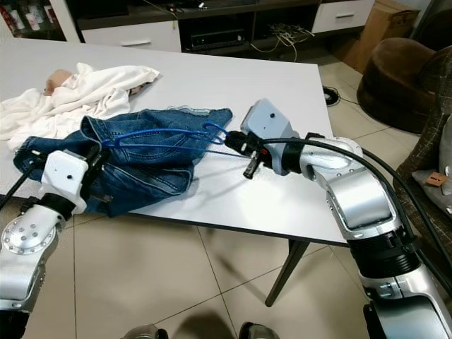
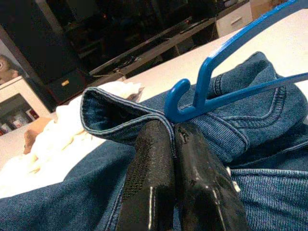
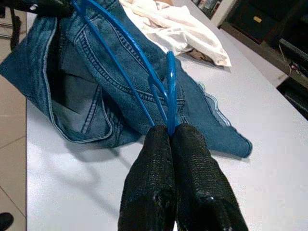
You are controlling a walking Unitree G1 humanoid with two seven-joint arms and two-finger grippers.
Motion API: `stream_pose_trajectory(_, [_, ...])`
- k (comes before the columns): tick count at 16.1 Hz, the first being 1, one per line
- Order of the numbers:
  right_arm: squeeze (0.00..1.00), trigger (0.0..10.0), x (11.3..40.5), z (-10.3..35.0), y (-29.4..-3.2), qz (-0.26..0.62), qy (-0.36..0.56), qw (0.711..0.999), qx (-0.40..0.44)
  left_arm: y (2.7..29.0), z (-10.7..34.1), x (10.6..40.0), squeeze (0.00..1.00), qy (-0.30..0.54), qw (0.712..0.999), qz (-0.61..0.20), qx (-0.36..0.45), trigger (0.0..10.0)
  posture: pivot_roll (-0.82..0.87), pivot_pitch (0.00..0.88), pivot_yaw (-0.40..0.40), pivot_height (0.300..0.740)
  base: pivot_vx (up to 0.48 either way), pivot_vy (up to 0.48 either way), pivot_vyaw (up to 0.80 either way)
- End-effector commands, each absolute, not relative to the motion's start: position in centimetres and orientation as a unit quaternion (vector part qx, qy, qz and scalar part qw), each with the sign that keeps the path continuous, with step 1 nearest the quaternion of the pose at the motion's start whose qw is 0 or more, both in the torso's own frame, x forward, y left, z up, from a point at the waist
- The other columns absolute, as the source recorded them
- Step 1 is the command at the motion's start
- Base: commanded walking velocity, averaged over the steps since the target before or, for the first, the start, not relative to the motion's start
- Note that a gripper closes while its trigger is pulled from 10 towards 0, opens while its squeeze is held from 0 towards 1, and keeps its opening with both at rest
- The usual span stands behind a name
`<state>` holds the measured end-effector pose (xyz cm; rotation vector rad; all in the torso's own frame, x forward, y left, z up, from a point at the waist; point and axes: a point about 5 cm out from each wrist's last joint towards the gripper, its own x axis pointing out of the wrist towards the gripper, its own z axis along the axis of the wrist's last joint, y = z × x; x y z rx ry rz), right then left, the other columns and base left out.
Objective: Hang hanger
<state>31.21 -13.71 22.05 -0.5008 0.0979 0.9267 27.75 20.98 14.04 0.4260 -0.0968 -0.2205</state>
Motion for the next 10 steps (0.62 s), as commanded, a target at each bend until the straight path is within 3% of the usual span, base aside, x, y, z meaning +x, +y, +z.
stream_pose_trajectory(1, [0.0,10.0,31.1,22.5,-13.1,0.453,0.038,0.858,-0.239,19.6,14.7,27.6,0.0,-0.077,0.962,-0.144,0.219,0.0,-0.04,0.025,0.019,0.74,0.0,0.0,0.0])
stream_pose_trajectory(10, [0.0,10.0,30.8,23.4,-16.0,0.445,0.038,0.865,-0.23,19.8,14.3,27.8,0.0,-0.079,0.962,-0.141,0.221,0.0,-0.04,0.022,0.032,0.74,0.0,0.0,0.0])
